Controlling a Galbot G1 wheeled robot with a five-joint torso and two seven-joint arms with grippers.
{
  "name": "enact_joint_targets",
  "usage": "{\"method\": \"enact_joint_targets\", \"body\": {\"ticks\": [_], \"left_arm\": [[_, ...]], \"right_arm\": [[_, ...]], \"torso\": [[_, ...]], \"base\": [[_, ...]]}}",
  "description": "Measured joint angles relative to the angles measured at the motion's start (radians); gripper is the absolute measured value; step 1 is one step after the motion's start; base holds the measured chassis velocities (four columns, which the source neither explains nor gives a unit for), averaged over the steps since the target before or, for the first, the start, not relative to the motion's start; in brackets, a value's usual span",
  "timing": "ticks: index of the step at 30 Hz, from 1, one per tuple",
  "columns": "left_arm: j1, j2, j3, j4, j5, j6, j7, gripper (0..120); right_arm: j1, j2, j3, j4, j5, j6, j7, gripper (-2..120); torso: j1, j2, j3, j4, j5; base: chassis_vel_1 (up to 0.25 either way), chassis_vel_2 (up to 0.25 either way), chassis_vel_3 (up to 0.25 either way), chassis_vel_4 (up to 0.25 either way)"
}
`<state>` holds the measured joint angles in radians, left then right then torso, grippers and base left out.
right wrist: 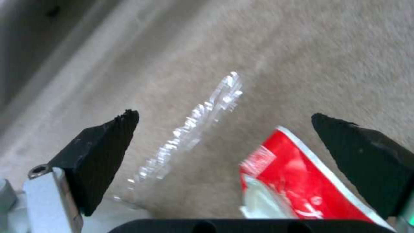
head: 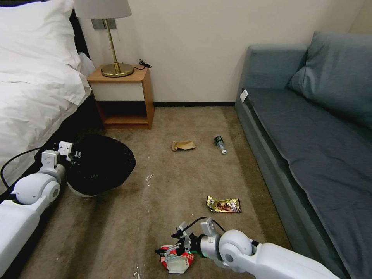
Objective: Pick up the trash bin, then pick up the garbage on the floor and place it into the trash bin.
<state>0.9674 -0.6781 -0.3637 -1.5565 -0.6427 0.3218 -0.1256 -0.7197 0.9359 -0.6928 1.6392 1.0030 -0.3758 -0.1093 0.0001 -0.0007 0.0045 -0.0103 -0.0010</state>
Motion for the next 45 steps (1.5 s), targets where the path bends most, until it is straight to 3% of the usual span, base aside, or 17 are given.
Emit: {"method": "enact_joint_targets", "body": {"ticks": [11, 24, 45], "left_arm": [[0.001, 0.000, -0.007, 0.010, 0.007, 0.000, 0.001, 5], [-0.006, -0.020, 0.003, 0.019, 0.021, 0.000, 0.001, 5], [-0.034, -0.055, 0.013, 0.054, 0.044, -0.012, 0.009, 5]], "right_arm": [[0.035, 0.012, -0.027, -0.185, -0.112, 0.042, -0.079, 100], [0.028, -0.029, -0.066, -0.109, -0.118, 0.023, -0.110, 100], [0.012, 0.028, -0.103, -0.228, -0.223, 0.073, -0.148, 100]], "torso": [[0.000, 0.000, 0.000, 0.0000, 0.0000], [0.000, 0.000, 0.000, -0.0001, -0.0001], [0.000, 0.000, 0.000, -0.0001, 0.0000]], "base": [[0.000, 0.000, 0.000, 0.000], [0.000, 0.000, 0.000, 0.000], [0.000, 0.000, 0.000, 0.000]]}}
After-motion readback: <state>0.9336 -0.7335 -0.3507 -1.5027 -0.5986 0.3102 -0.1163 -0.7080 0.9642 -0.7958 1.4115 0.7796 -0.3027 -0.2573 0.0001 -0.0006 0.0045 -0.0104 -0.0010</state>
